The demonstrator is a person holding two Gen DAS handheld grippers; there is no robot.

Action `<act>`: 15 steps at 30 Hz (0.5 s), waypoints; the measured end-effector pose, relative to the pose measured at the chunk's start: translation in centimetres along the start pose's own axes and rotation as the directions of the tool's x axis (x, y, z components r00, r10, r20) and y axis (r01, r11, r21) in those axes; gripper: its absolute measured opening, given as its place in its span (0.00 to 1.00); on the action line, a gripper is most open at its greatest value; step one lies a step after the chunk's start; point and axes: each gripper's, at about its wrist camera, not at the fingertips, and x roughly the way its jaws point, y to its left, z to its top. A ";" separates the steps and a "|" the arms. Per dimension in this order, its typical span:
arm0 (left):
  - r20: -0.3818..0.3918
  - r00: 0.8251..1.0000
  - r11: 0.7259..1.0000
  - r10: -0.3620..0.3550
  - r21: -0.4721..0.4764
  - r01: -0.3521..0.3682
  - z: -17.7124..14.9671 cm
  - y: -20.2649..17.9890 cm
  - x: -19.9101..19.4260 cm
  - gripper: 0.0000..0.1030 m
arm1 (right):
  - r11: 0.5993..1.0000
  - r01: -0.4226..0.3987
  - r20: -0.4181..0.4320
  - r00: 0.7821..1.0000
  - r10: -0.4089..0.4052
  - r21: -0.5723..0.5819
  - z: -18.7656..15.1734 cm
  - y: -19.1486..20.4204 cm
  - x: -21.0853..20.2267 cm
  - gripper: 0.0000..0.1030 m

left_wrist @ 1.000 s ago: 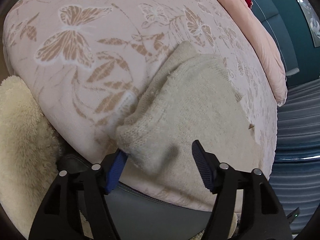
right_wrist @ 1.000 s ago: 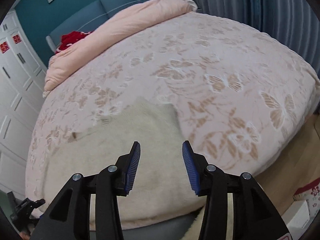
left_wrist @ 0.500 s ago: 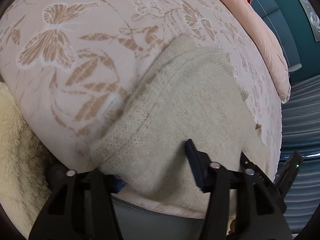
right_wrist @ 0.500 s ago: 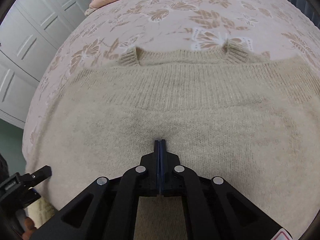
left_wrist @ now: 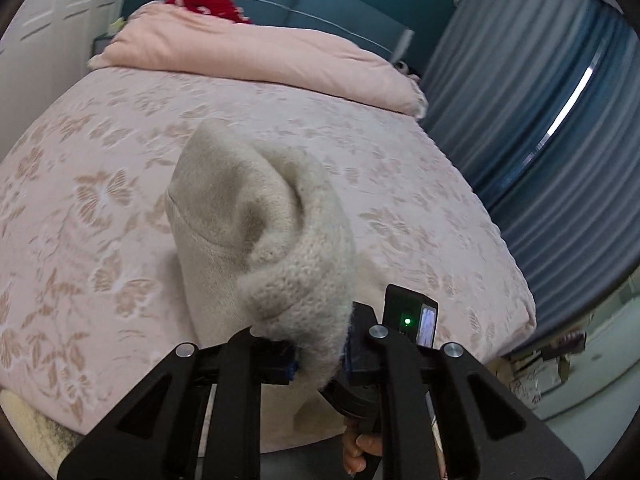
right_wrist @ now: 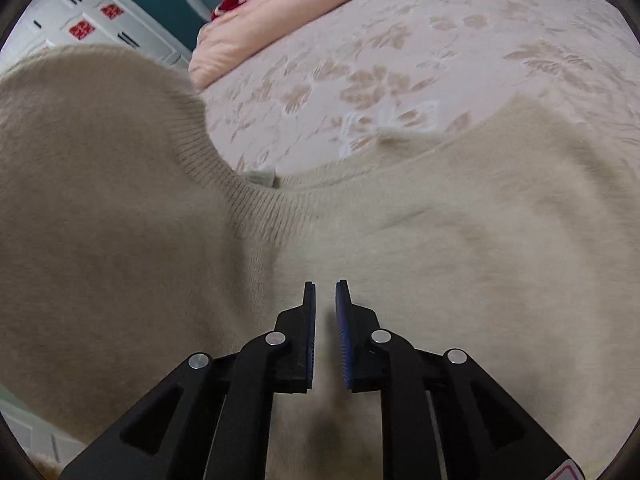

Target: Fold small clothes

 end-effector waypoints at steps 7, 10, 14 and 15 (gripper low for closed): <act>-0.197 0.980 0.981 -0.010 0.187 0.047 -7.2 -8.6 9.7 0.26 | 0.964 0.017 0.133 0.990 -0.054 0.265 -2.3 -11.9 -10.7 0.35; -0.223 0.974 0.972 0.043 0.234 0.011 -10.4 -8.3 9.8 0.56 | 0.941 -0.037 0.155 0.988 -0.017 0.338 -3.6 -14.4 -13.1 0.56; -0.127 0.985 0.961 0.119 0.265 -0.082 -12.6 -5.3 6.2 0.86 | 0.940 -0.122 0.166 0.983 0.072 0.317 -4.3 -14.3 -13.5 0.75; -0.121 0.982 0.954 0.146 0.279 -0.108 -12.9 -4.4 5.7 0.86 | 0.939 -0.137 0.154 0.984 0.091 0.315 -4.3 -14.2 -13.3 0.75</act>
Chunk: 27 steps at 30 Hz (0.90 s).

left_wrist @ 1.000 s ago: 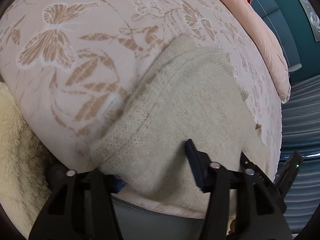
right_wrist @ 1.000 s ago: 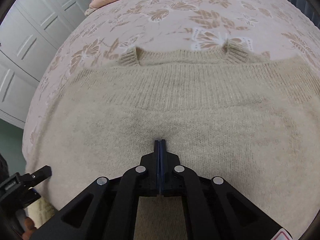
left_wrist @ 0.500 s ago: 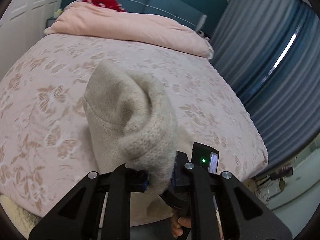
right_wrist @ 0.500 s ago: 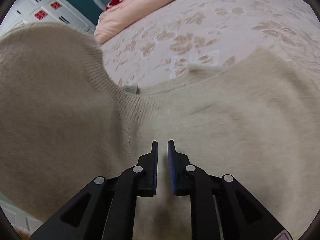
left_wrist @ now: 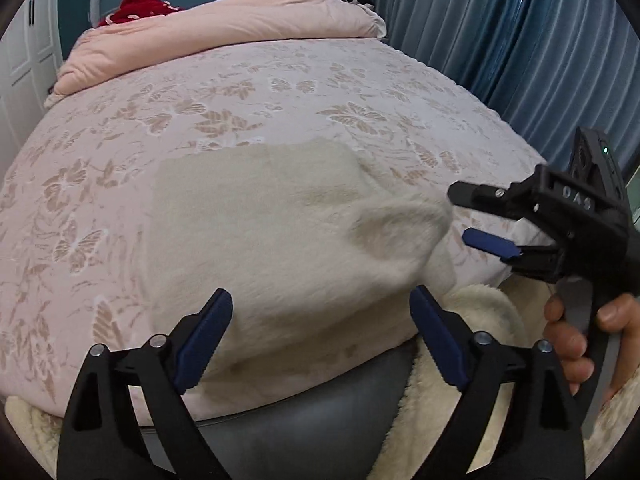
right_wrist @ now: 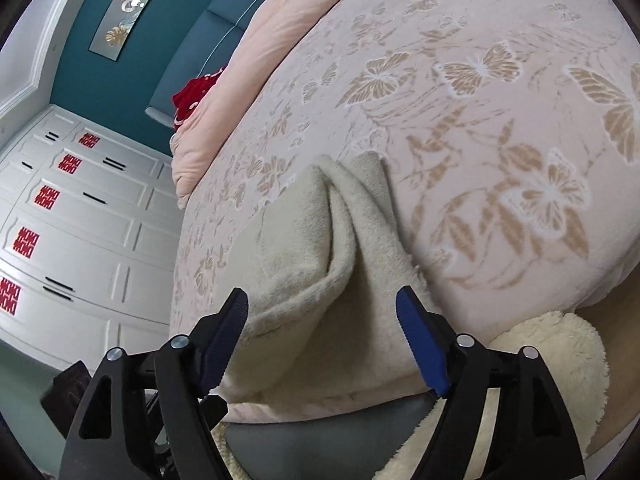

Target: Fold small clothes

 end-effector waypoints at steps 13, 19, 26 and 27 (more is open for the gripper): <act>-0.103 0.977 0.982 0.185 -0.026 -0.189 -3.8 5.8 2.7 0.86 | 0.998 0.010 -0.119 0.993 -0.017 -0.058 -0.9 5.3 3.3 0.84; -0.141 0.984 0.988 0.112 -0.090 -0.125 -3.5 7.2 3.2 0.37 | 0.959 0.163 -0.124 0.973 -0.195 -0.231 -0.9 7.9 6.5 0.21; -0.124 0.991 0.992 0.048 -0.106 -0.061 -2.7 6.4 2.0 0.15 | 0.936 -0.139 0.109 0.977 0.183 -0.323 0.8 11.3 -2.7 0.18; -0.139 0.989 0.993 0.057 -0.095 -0.071 -2.7 6.2 2.4 0.15 | 0.954 -0.065 0.111 0.989 0.101 -0.291 1.0 9.1 -1.8 0.18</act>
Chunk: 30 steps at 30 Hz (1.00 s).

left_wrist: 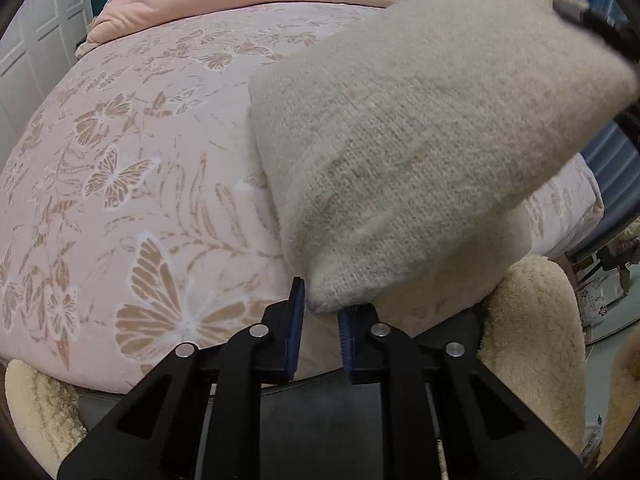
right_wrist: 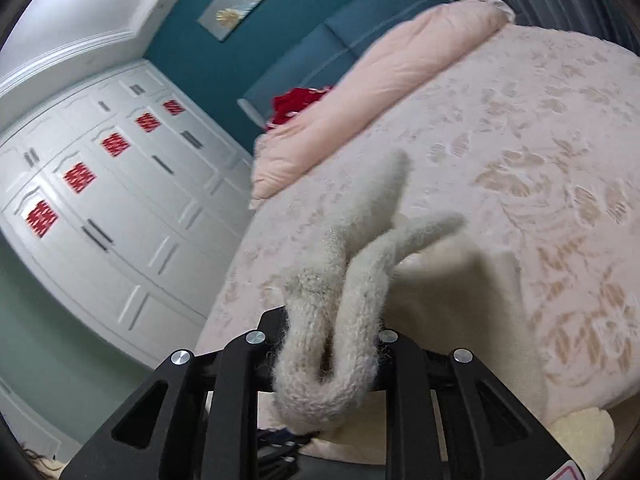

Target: Fold small clothes

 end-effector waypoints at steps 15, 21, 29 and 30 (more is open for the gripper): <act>-0.060 0.996 0.983 0.069 -0.165 -0.078 -1.1 5.0 -0.7 0.54 | 0.894 0.446 -0.034 0.895 -0.445 0.034 -5.2 -4.3 -2.1 0.46; -0.051 0.994 0.962 0.097 -0.252 -0.107 -0.9 7.5 -1.8 0.55 | 0.976 0.211 -0.030 0.977 -0.213 -0.048 -2.4 1.6 0.4 0.38; 0.019 0.995 0.954 0.102 -0.285 -0.093 0.5 7.8 -3.6 0.64 | 0.994 0.096 -0.431 0.896 -0.106 -0.045 -13.3 2.1 13.9 0.08; 0.019 0.995 0.955 0.097 -0.283 -0.088 0.6 7.7 -3.6 0.64 | 0.995 0.094 -0.414 0.904 -0.102 -0.038 -13.3 2.2 13.2 0.08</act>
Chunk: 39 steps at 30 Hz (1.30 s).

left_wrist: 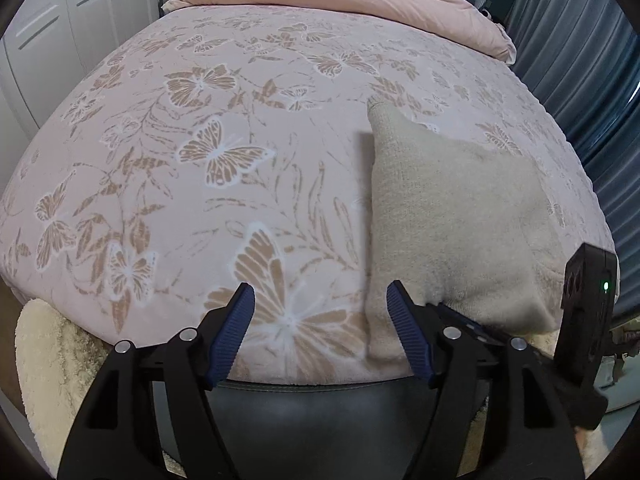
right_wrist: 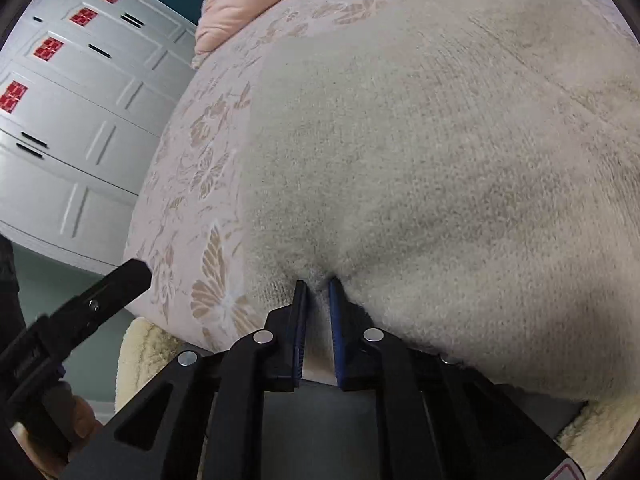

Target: Fold small clothes

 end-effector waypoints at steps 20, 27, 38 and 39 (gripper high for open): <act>-0.066 0.998 0.983 -0.013 0.185 0.025 -0.5 -7.8 2.3 0.72 | 0.943 0.283 0.238 0.917 -0.319 0.175 3.2 -8.9 -12.9 0.58; -0.076 0.997 0.977 0.001 0.212 0.015 -0.7 -8.7 2.5 0.72 | 0.961 0.237 0.241 0.933 -0.267 0.146 2.8 -9.1 -12.1 0.14; -0.121 0.992 0.968 0.033 0.252 -0.001 -1.7 -9.8 4.9 0.77 | 0.963 0.225 0.215 0.943 -0.254 0.150 4.8 -10.5 -12.8 0.34; -0.121 0.992 0.968 0.033 0.250 -0.001 -1.7 -9.8 5.0 0.77 | 0.967 0.216 0.240 0.940 -0.244 0.138 5.6 -10.0 -13.3 0.35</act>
